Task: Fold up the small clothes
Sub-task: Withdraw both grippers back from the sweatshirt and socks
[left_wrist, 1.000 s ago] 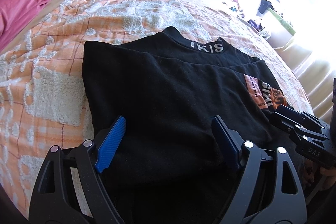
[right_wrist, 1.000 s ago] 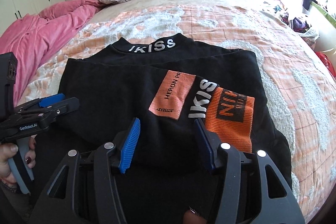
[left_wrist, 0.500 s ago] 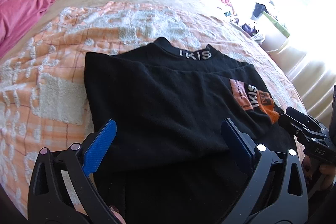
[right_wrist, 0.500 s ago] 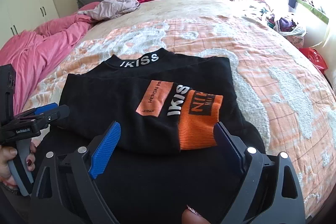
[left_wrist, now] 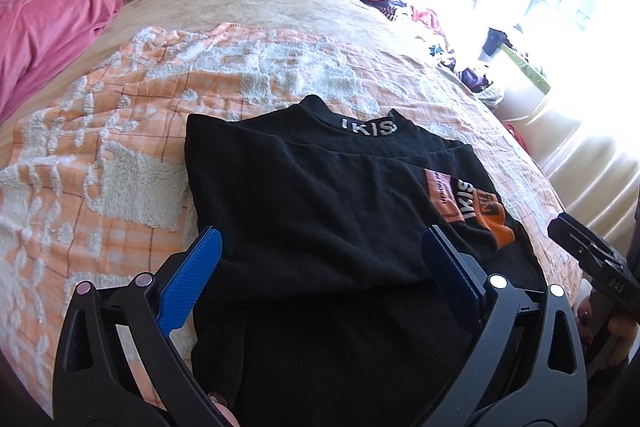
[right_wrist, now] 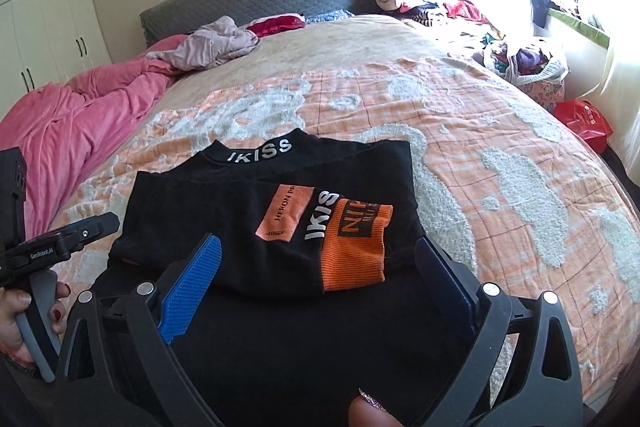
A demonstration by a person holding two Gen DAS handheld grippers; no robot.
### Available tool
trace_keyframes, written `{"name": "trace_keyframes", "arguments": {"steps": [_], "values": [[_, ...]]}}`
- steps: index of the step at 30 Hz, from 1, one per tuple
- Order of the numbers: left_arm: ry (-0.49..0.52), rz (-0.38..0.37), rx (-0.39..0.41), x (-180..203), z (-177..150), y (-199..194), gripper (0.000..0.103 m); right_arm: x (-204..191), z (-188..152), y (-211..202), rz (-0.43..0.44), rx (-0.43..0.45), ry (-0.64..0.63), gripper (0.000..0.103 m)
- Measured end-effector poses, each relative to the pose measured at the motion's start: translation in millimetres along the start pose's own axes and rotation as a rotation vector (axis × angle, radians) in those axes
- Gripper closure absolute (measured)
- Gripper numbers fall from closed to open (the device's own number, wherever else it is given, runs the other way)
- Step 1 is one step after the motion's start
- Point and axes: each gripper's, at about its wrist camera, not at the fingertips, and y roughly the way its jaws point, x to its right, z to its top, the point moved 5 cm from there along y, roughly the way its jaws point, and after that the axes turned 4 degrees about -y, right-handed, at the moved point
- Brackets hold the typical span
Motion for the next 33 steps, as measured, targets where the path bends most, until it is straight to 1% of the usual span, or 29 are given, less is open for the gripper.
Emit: {"name": "trace_keyframes", "arguments": {"steps": [2, 10, 13, 16, 20, 23, 27, 33], "values": [[0.013, 0.007, 0.008, 4.0, -2.3, -5.5, 0.010, -0.9, 0.3, -6.5, 0.001, 0.016, -0.004, 0.005], [0.026, -0.013, 0.044, 14.0, -9.9, -28.0, 0.010, -2.1, 3.0, -27.4, 0.005, 0.047, -0.013, 0.005], [0.015, -0.011, 0.060, 17.5, -10.4, -32.8, 0.010, -2.8, 2.8, -36.0, 0.009, 0.056, -0.011, 0.005], [0.024, -0.020, 0.062, 24.2, -13.2, -36.3, 0.010, -4.1, 1.2, -42.8, 0.011, 0.059, -0.022, 0.005], [0.048, -0.025, 0.074, 36.4, -19.0, -44.2, 0.010, -3.0, -0.5, -54.1, -0.008, 0.076, -0.040, 0.005], [0.057, -0.042, 0.085, 44.3, -24.5, -52.4, 0.010, -1.8, -2.4, -62.2, -0.017, 0.092, -0.052, 0.005], [0.060, -0.051, 0.094, 51.4, -33.6, -60.9, 0.010, 2.2, -5.7, -68.5, -0.015, 0.092, -0.064, 0.005], [0.049, -0.052, 0.082, 56.1, -50.3, -66.2, 0.010, 12.4, -16.7, -71.6, -0.018, 0.072, -0.058, 0.005]]}}
